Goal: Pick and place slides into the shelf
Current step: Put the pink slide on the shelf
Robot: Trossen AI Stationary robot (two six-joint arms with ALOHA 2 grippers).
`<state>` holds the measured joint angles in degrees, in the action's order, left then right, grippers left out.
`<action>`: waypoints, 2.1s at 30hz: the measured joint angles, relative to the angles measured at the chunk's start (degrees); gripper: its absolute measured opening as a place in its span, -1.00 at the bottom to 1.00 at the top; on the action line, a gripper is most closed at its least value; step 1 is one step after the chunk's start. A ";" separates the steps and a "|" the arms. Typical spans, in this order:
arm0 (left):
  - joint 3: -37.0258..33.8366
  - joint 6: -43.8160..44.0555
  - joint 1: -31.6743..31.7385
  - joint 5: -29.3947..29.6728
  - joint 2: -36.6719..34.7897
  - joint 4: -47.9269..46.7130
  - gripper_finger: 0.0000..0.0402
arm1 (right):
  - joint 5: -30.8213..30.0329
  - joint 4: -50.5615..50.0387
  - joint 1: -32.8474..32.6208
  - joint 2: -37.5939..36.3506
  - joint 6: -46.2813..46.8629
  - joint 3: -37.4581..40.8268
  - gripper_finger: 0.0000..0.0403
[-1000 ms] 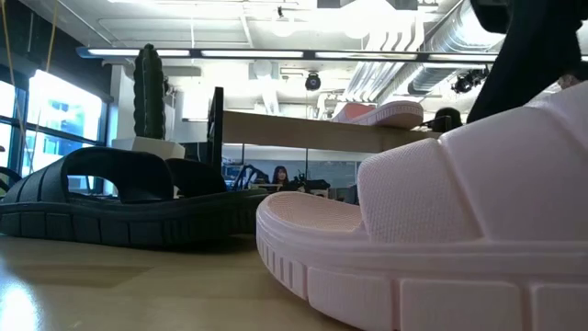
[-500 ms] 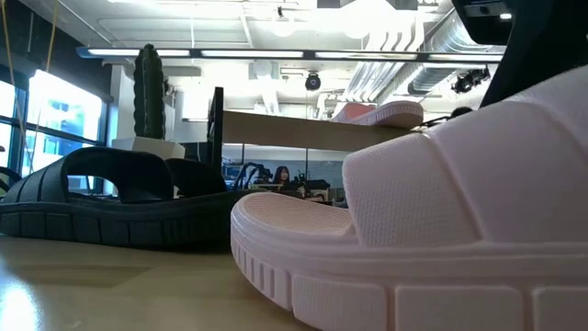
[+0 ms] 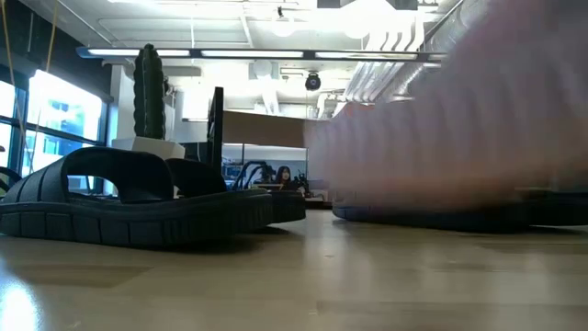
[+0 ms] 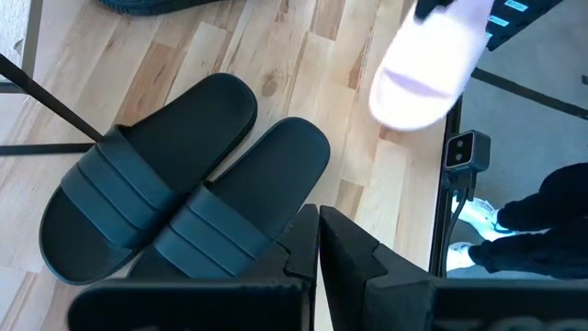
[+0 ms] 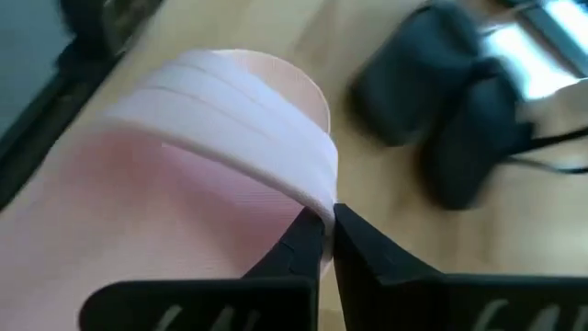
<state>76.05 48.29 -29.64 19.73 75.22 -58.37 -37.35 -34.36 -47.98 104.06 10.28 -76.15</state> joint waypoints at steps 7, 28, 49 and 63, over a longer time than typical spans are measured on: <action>0.00 0.00 0.00 0.01 0.00 0.01 -0.99 | -10.98 -16.78 0.01 -7.64 -1.70 -11.42 -1.00; 0.00 0.02 -0.01 0.00 0.00 0.02 -0.99 | -10.29 -22.24 38.75 -14.37 -23.73 -38.24 -1.00; 0.00 -3.46 0.01 0.05 0.02 8.50 -0.99 | 4.13 0.83 64.45 -4.67 -25.75 -16.69 -1.00; 0.00 -6.52 0.01 4.00 0.02 9.31 -0.99 | 1.05 4.43 64.34 -4.60 -19.28 -9.17 -1.00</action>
<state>76.05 41.78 -29.63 23.73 75.24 -49.06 -36.30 -29.93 16.36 99.46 -9.00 -85.32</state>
